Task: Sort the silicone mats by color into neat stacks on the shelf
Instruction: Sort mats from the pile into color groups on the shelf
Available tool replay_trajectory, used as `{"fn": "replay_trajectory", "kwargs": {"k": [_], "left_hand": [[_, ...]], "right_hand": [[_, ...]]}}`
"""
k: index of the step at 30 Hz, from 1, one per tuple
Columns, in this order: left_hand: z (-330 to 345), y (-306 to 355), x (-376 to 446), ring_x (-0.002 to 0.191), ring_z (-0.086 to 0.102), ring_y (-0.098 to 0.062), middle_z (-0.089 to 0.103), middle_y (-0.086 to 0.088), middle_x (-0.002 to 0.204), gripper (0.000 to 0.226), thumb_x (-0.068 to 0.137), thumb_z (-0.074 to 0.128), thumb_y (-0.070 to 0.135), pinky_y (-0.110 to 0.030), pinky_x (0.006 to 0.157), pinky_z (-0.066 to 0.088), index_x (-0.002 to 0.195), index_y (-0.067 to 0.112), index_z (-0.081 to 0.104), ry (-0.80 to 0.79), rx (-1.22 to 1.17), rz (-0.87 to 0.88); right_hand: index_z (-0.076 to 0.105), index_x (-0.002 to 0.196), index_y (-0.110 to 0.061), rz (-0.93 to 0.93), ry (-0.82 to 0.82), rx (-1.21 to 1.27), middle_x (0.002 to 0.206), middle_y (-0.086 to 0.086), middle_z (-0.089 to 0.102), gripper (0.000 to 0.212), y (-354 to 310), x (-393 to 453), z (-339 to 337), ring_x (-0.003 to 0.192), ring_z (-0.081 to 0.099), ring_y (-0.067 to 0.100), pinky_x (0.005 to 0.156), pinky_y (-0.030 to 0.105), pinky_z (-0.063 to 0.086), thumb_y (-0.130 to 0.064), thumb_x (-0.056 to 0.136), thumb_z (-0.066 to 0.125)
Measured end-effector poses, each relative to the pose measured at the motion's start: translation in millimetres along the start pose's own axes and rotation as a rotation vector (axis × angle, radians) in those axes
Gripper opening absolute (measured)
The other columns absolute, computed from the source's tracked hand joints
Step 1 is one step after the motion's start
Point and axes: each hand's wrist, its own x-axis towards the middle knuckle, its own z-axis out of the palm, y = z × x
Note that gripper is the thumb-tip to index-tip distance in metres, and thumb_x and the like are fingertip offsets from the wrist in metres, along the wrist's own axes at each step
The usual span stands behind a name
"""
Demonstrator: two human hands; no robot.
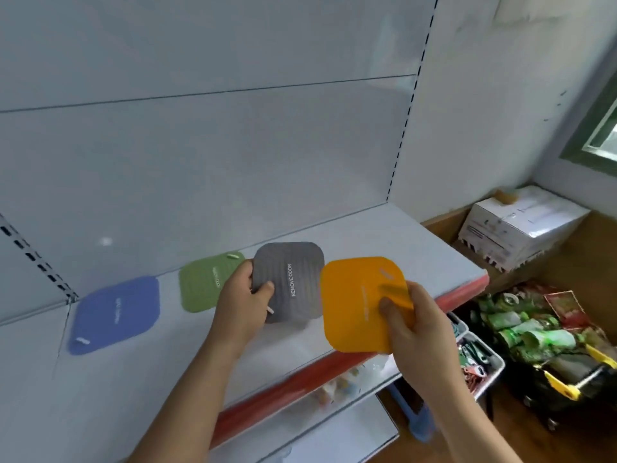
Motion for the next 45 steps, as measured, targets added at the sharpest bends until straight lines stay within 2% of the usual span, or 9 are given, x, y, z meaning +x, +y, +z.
{"fn": "replay_trajectory", "kwargs": {"k": [5, 8, 11, 16, 25, 31, 35, 38, 45], "left_hand": [[22.9, 3.6, 32.6, 0.088, 0.074, -0.027, 0.075, -0.003, 0.102, 0.024, 0.095, 0.058, 0.002, -0.026, 0.057, 0.055, 0.109, 0.019, 0.065, 0.071, 0.05, -0.148], [29.3, 4.0, 57.0, 0.075, 0.073, -0.014, 0.074, -0.001, 0.097, 0.025, 0.092, 0.056, 0.002, -0.031, 0.065, 0.058, 0.109, 0.018, 0.065, 0.104, 0.127, -0.187], [36.3, 2.6, 71.3, 0.058, 0.068, -0.01, 0.07, -0.003, 0.088, 0.022, 0.092, 0.054, 0.001, -0.018, 0.045, 0.045, 0.103, 0.017, 0.062, 0.138, 0.19, -0.223], [45.1, -3.7, 87.1, 0.069, 0.068, -0.036, 0.064, -0.009, 0.076, 0.009, 0.086, 0.052, 0.011, -0.045, 0.06, 0.058, 0.089, 0.02, 0.051, 0.186, 0.348, -0.23], [64.0, 9.8, 98.8, 0.078, 0.065, -0.031, 0.066, -0.003, 0.086, 0.031, 0.091, 0.057, 0.015, -0.042, 0.071, 0.059, 0.121, 0.021, 0.054, 0.26, 0.467, -0.262], [64.3, 33.2, 99.7, 0.084, 0.064, -0.034, 0.067, -0.006, 0.093, 0.061, 0.096, 0.066, 0.036, -0.035, 0.066, 0.044, 0.146, 0.022, 0.036, 0.235, 0.667, -0.282], [65.6, 31.2, 98.0, 0.103, 0.065, -0.034, 0.067, -0.007, 0.11, 0.071, 0.095, 0.068, 0.028, -0.036, 0.074, 0.046, 0.155, 0.025, 0.03, 0.166, 0.739, -0.262], [68.0, 20.2, 98.5, 0.115, 0.063, -0.034, 0.062, -0.009, 0.135, 0.07, 0.094, 0.066, 0.022, -0.037, 0.086, 0.052, 0.155, 0.026, 0.034, 0.157, 0.719, -0.233], [68.0, 6.3, 102.7, 0.123, 0.059, -0.033, 0.058, -0.012, 0.136, 0.058, 0.094, 0.067, 0.024, -0.041, 0.098, 0.05, 0.147, 0.017, 0.044, 0.159, 0.797, -0.155]], "right_hand": [[0.061, 0.107, -0.035, 0.019, -0.112, 0.009, 0.072, -0.008, 0.068, 0.008, 15.4, 54.7, -3.2, 0.054, 0.059, 0.008, 0.045, 0.021, 0.045, -0.031, 0.101, 0.059], [0.061, 0.11, -0.035, 0.038, -0.158, 0.025, 0.077, -0.005, 0.069, 0.012, 18.6, 84.1, 4.9, 0.06, 0.065, 0.015, 0.046, 0.022, 0.05, -0.028, 0.101, 0.059], [0.06, 0.108, -0.039, 0.025, -0.18, -0.01, 0.077, -0.006, 0.07, 0.013, 25.2, 106.4, 12.5, 0.06, 0.066, 0.015, 0.046, 0.027, 0.054, -0.029, 0.101, 0.059], [0.059, 0.116, -0.032, -0.01, -0.208, -0.078, 0.086, -0.009, 0.07, 0.015, 33.6, 146.6, 20.1, 0.07, 0.067, 0.016, 0.049, 0.028, 0.055, -0.028, 0.102, 0.058], [0.054, 0.117, -0.035, -0.062, -0.297, -0.13, 0.087, -0.013, 0.065, 0.016, 46.1, 203.3, 30.6, 0.074, 0.065, 0.018, 0.066, 0.052, 0.062, -0.03, 0.102, 0.058], [0.052, 0.11, -0.041, -0.088, -0.349, -0.14, 0.083, -0.006, 0.066, 0.017, 51.7, 239.9, 28.0, 0.069, 0.067, 0.025, 0.062, 0.051, 0.062, -0.03, 0.099, 0.057], [0.05, 0.11, -0.042, -0.092, -0.396, -0.139, 0.082, -0.008, 0.065, 0.018, 49.6, 248.2, 36.0, 0.066, 0.067, 0.022, 0.062, 0.049, 0.062, -0.028, 0.099, 0.056], [0.051, 0.112, -0.035, -0.098, -0.42, -0.189, 0.082, -0.009, 0.062, 0.016, 47.3, 252.6, 46.3, 0.072, 0.062, 0.02, 0.066, 0.045, 0.06, -0.027, 0.1, 0.056], [0.052, 0.121, -0.016, -0.211, -0.412, -0.499, 0.075, 0.004, 0.054, 0.027, 43.5, 264.3, 55.2, 0.069, 0.048, 0.034, 0.06, 0.039, 0.044, -0.02, 0.095, 0.053]]}}
